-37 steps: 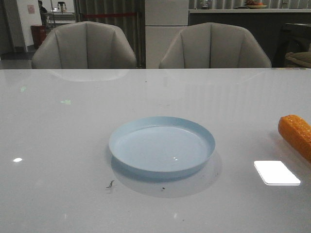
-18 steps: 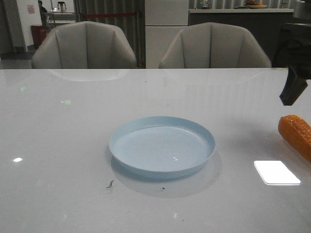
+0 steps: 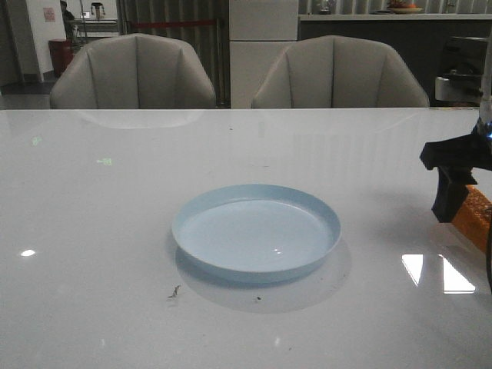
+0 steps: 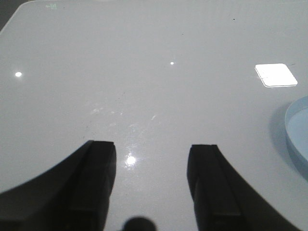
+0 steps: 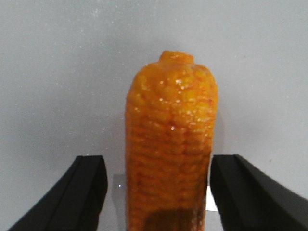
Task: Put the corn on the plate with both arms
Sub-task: 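Lower the right gripper onto the orange corn cob and grasp it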
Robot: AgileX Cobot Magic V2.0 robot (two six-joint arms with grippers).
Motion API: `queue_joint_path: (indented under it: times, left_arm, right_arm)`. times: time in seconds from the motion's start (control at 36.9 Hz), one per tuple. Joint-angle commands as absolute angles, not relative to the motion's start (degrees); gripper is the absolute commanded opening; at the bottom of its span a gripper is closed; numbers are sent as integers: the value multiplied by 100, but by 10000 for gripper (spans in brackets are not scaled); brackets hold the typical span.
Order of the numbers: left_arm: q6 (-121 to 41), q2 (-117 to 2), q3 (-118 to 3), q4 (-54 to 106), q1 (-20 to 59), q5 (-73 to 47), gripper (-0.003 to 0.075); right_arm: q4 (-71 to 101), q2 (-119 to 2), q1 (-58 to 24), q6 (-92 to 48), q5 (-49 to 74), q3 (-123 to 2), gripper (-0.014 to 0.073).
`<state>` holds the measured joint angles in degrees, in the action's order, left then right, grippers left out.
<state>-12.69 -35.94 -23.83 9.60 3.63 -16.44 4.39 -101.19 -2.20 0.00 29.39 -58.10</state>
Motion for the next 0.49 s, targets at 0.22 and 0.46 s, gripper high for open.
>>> queue_joint_path:
  times: [0.22,0.46]
  left_arm:
    - [-1254,-3584,-2549,1024,370,-1238,407]
    - [-1254,-3584,-2549,1024,370,-1238,407]
  right_arm:
    - [396,-10129,-222,-57,2701,-5995,356]
    - [414,-10112,-229,-57,2989,-6384,120]
